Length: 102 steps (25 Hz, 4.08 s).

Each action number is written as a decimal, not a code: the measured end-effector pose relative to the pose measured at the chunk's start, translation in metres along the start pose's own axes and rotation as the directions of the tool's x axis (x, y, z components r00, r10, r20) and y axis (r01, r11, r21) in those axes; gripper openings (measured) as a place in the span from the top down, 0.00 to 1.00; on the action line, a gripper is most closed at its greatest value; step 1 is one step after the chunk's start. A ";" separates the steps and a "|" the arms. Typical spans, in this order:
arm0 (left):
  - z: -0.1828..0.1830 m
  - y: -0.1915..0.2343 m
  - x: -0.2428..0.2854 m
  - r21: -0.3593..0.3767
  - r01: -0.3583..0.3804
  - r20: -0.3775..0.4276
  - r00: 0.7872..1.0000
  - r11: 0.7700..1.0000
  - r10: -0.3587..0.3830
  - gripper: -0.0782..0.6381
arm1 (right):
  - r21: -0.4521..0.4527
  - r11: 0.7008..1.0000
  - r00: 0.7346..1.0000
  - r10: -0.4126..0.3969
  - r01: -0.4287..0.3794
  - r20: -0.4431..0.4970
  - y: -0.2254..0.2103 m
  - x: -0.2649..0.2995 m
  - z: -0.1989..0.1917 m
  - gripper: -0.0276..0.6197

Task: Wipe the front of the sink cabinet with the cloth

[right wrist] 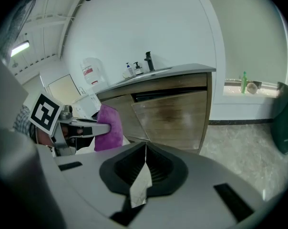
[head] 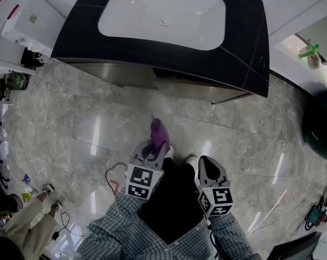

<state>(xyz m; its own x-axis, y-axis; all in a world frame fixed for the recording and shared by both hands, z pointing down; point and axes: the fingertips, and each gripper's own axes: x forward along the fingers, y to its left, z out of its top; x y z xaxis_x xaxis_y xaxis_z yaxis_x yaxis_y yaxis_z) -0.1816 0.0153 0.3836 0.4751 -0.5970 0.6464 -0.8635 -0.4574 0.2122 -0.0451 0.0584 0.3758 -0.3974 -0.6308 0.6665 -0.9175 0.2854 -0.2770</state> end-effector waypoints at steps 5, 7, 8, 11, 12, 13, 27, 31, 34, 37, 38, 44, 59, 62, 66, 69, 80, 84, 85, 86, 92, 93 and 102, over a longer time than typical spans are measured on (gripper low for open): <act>-0.007 0.029 0.027 -0.048 -0.054 0.032 0.998 0.997 0.056 0.82 | 0.010 1.000 0.999 -0.007 0.008 -0.042 -0.016 0.025 -0.027 0.93; -0.009 0.042 0.036 -0.059 -0.084 0.038 0.995 0.995 0.087 0.82 | 0.005 1.000 0.998 0.009 -0.009 -0.067 -0.019 0.036 -0.042 0.93; -0.010 0.048 0.041 -0.062 -0.098 0.041 0.994 0.993 0.101 0.82 | 0.000 1.000 0.997 0.015 -0.015 -0.079 -0.021 0.042 -0.049 0.93; -0.012 0.061 0.058 -0.059 -0.131 0.049 0.990 0.990 0.133 0.82 | -0.009 1.000 0.995 0.026 -0.027 -0.094 -0.030 0.053 -0.061 0.93; -0.013 0.065 0.064 -0.056 -0.142 0.052 0.988 0.988 0.145 0.82 | -0.007 1.000 0.995 0.027 -0.028 -0.092 -0.034 0.056 -0.063 0.93; -0.012 0.070 0.069 -0.055 -0.155 0.055 0.986 0.986 0.158 0.82 | -0.001 1.000 0.996 0.026 -0.027 -0.088 -0.038 0.058 -0.063 0.93; 0.060 0.153 0.100 0.008 -0.428 0.127 0.897 0.904 0.423 0.82 | 0.063 0.997 0.996 0.054 -0.050 -0.069 -0.072 0.063 -0.062 0.93; 0.079 0.150 0.110 0.083 -0.434 0.127 0.898 0.897 0.422 0.82 | 0.093 0.995 0.997 0.052 -0.046 -0.061 -0.079 0.061 -0.062 0.93; 0.086 0.140 0.120 0.136 -0.428 0.122 0.902 0.893 0.414 0.82 | 0.101 0.994 0.997 0.050 -0.044 -0.057 -0.085 0.058 -0.063 0.93; 0.092 0.130 0.123 0.112 -0.429 0.114 0.902 0.897 0.417 0.82 | 0.112 0.993 0.997 0.048 -0.041 -0.055 -0.091 0.056 -0.064 0.93; 0.094 0.127 0.123 0.092 -0.428 0.114 0.902 0.899 0.417 0.82 | 0.115 0.992 0.997 0.048 -0.041 -0.054 -0.093 0.055 -0.064 0.93; 0.104 0.099 0.134 0.056 -0.388 0.126 0.917 0.920 0.379 0.82 | 0.129 0.991 0.998 0.044 -0.037 -0.050 -0.105 0.052 -0.065 0.93; 0.121 -0.009 0.195 0.153 -0.175 0.125 0.980 0.973 0.156 0.82 | 0.163 0.987 0.999 0.011 -0.005 -0.035 -0.141 0.041 -0.071 0.93; 0.123 -0.024 0.203 0.164 -0.152 0.126 0.983 0.975 0.132 0.82 | 0.177 0.984 1.000 0.002 0.004 -0.031 -0.149 0.039 -0.073 0.93; 0.126 -0.042 0.212 0.159 -0.127 0.133 0.985 0.979 0.106 0.82 | 0.193 0.981 0.999 -0.004 0.011 -0.037 -0.156 0.036 -0.078 0.93; 0.127 -0.059 0.221 0.181 -0.090 0.129 0.989 0.979 0.067 0.82 | 0.201 0.979 0.999 -0.013 0.020 -0.034 -0.162 0.034 -0.079 0.93; 0.134 -0.119 0.253 0.224 0.028 0.124 0.991 0.974 -0.057 0.82 | 0.240 0.969 0.999 -0.046 0.049 -0.020 -0.176 0.030 -0.082 0.93; 0.133 -0.140 0.263 0.251 0.069 0.113 0.989 0.966 -0.099 0.82 | 0.251 0.967 0.999 -0.051 0.052 -0.011 -0.177 0.026 -0.082 0.93; 0.133 -0.145 0.266 0.259 0.077 0.107 0.988 0.963 -0.108 0.82 | 0.252 0.966 0.999 -0.053 0.053 -0.007 -0.179 0.025 -0.081 0.93; 0.133 -0.148 0.268 0.267 0.083 0.103 0.988 0.960 -0.114 0.82 | 0.255 0.965 0.998 -0.057 0.056 -0.004 -0.182 0.024 -0.081 0.93; 0.128 -0.170 0.284 0.270 0.137 0.063 0.985 0.953 -0.159 0.82 | 0.267 0.960 0.996 -0.091 0.089 -0.003 -0.199 0.012 -0.085 0.93; 0.127 -0.174 0.287 0.266 0.144 0.056 0.985 0.953 -0.164 0.82 | 0.269 0.959 0.996 -0.092 0.090 -0.002 -0.201 0.011 -0.085 0.93; 0.112 -0.224 0.304 0.269 0.278 -0.007 0.958 0.922 -0.287 0.82 | 0.302 0.947 0.993 -0.116 0.107 0.010 -0.221 0.003 -0.088 0.93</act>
<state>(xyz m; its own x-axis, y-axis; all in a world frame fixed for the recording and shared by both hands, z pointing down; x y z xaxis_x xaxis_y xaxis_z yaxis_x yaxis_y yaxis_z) 0.1751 -0.1373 0.4500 0.7015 -0.4366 0.5633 -0.6192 -0.7648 0.1783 0.1582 0.0571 0.5000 -0.2887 -0.6667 0.6871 -0.9164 -0.0154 -0.3999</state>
